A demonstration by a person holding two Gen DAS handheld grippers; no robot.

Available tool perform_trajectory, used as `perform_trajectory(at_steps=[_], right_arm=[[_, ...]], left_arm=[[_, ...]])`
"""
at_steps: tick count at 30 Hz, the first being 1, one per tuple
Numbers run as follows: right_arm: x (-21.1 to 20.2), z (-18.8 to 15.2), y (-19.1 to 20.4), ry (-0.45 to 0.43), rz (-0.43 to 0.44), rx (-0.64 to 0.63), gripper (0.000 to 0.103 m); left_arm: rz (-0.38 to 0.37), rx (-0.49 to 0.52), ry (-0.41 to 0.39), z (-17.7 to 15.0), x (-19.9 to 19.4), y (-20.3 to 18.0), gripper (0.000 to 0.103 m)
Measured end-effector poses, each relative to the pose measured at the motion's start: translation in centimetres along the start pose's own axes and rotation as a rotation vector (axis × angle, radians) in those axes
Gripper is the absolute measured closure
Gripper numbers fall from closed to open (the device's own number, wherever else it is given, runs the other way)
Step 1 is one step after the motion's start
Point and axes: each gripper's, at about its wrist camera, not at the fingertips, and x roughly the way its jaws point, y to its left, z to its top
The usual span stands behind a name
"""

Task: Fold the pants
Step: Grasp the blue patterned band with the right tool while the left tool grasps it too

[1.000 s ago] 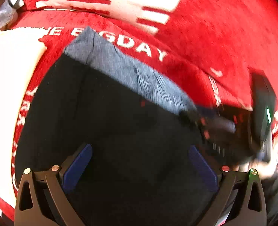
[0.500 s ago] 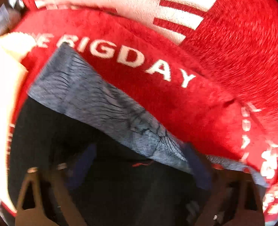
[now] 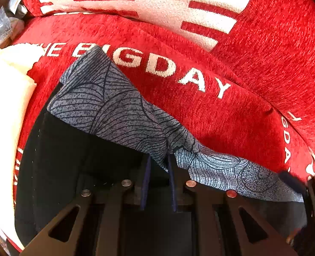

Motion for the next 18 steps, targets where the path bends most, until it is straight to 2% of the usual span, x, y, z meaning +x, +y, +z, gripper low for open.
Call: perform_trajectory(at_steps=[3,4,5,6,7,8,9,10,12,14,18], right_arm=[[3.2,1.3,-1.1,0.070,0.035,-0.005,0.025],[4.3,1.7,-1.4,0.102,0.074,-0.005,0.026],[4.4,2.1,-1.4,0.075,0.092,-0.013,0.026],[4.5,2.4,-1.2,0.073,0.128,-0.026,0.048],[4.4,2.8,-1.1,0.085,0.196,-0.018,0.080],[4.4,3.1,-0.8,0.101,0.213,-0.009,0.087],[4.1,3.2,-0.1,0.099,0.177,-0.043,0.090],[3.7,3.1,0.5,0.091,0.153,-0.072,0.092],[2.6,2.9,1.2,0.065,0.118,-0.087,0.094],[0.8,2.6,2.0,0.017,0.101,-0.085,0.100],[-2.5,0.7,4.3,-0.068,0.019,-0.106,0.100]], left_arm=[[-0.033,-0.006,0.000,-0.7,0.4,0.6,0.084],[-0.043,-0.001,0.000,-0.5,0.3,1.3,0.084],[-0.063,0.008,0.001,-0.6,0.2,1.6,0.084],[-0.081,0.010,0.001,-0.1,-0.1,2.8,0.084],[-0.101,0.006,0.004,0.0,-0.3,3.2,0.083],[-0.138,-0.014,0.016,0.4,-0.7,3.8,0.081],[-0.173,-0.038,0.028,0.4,-0.9,4.5,0.071],[-0.219,-0.070,0.042,1.2,-1.0,5.5,0.051],[-0.285,-0.150,0.039,0.9,-2.0,6.4,0.035],[-0.237,-0.161,0.005,0.5,-3.7,6.6,0.035],[-0.187,-0.128,-0.014,-0.1,-5.1,6.0,0.034]])
